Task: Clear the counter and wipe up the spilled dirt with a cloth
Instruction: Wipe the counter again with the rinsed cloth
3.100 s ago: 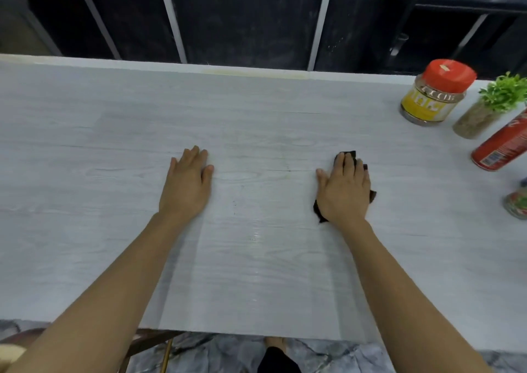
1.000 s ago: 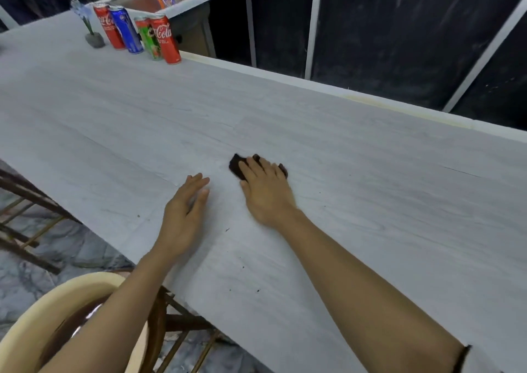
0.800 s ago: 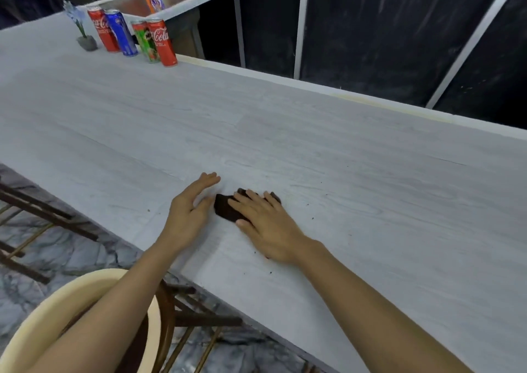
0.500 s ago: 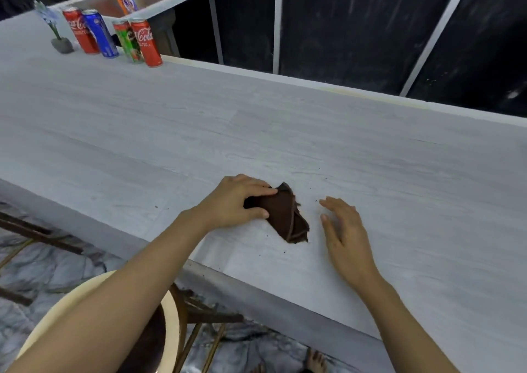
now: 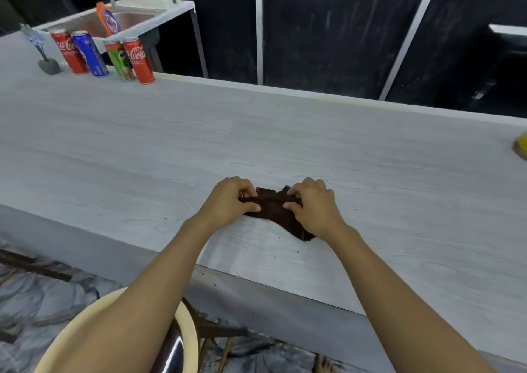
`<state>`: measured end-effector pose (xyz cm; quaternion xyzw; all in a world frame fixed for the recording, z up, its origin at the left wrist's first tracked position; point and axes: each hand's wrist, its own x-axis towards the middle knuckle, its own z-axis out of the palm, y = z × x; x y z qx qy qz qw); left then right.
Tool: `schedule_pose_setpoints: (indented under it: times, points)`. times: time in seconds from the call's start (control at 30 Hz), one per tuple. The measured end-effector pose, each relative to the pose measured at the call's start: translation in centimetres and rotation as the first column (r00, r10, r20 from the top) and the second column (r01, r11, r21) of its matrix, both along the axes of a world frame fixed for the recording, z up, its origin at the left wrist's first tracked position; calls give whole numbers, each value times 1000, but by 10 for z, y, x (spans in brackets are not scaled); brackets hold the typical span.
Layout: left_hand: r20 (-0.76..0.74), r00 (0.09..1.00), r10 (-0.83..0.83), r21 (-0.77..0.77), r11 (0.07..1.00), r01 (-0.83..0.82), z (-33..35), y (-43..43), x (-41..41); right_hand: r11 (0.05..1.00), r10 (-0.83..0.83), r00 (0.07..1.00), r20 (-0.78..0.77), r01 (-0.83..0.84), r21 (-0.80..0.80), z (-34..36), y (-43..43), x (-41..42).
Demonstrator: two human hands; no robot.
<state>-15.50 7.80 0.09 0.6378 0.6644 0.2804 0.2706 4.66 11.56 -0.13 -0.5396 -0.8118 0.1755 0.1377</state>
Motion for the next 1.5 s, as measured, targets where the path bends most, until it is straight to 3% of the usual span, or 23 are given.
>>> schedule_pose_setpoints:
  times: [0.1,0.23,0.37,0.43,0.6,0.73,0.83,0.93,1.03,1.1,1.17,1.23,1.4,1.5]
  points:
    - [102,994,-37,16,999,36,2,-2,-3,999,10,988,-154,-3,47,2,-3,5]
    - [336,942,-13,40,999,0,22,7,-1,985,-59,864,-501,-31,-170,21,2,17]
    - [465,885,-14,116,992,-45,55,30,15,985,-134,735,-665,25,-172,56,22,29]
    - [480,876,-49,128,992,-15,68,34,19,987,-131,714,-687,29,-158,69,25,36]
    - [365,915,-173,-43,978,202,69,8,10,965,-144,736,-661,-44,-260,57,-13,57]
    - [334,901,-275,-289,880,376,57,-24,0,891,-163,757,-632,-162,-424,34,-62,69]
    - [349,895,-278,-305,869,389,54,-27,4,871,-244,724,-645,-128,-474,27,-75,73]
    - [353,914,-199,-187,942,277,49,-10,16,921,-323,673,-665,60,-385,25,-61,69]
    - [37,973,-226,44,973,225,38,7,34,950,-312,726,-613,227,-215,18,-43,68]
    - [-62,922,-383,68,920,387,29,8,46,944,-320,756,-571,307,-123,7,-41,73]
    - [-155,804,-574,-69,818,571,16,5,58,940,-313,787,-531,336,-57,-5,-48,79]
    - [-290,718,-633,-110,767,632,0,4,63,948,-276,840,-467,318,11,-18,-56,82]
    - [-167,913,-372,109,913,393,-6,-11,36,962,-175,955,-240,218,167,-42,-70,79]
    - [-162,985,56,260,966,-12,-3,-38,-21,962,-162,975,-155,191,197,-43,-70,78]
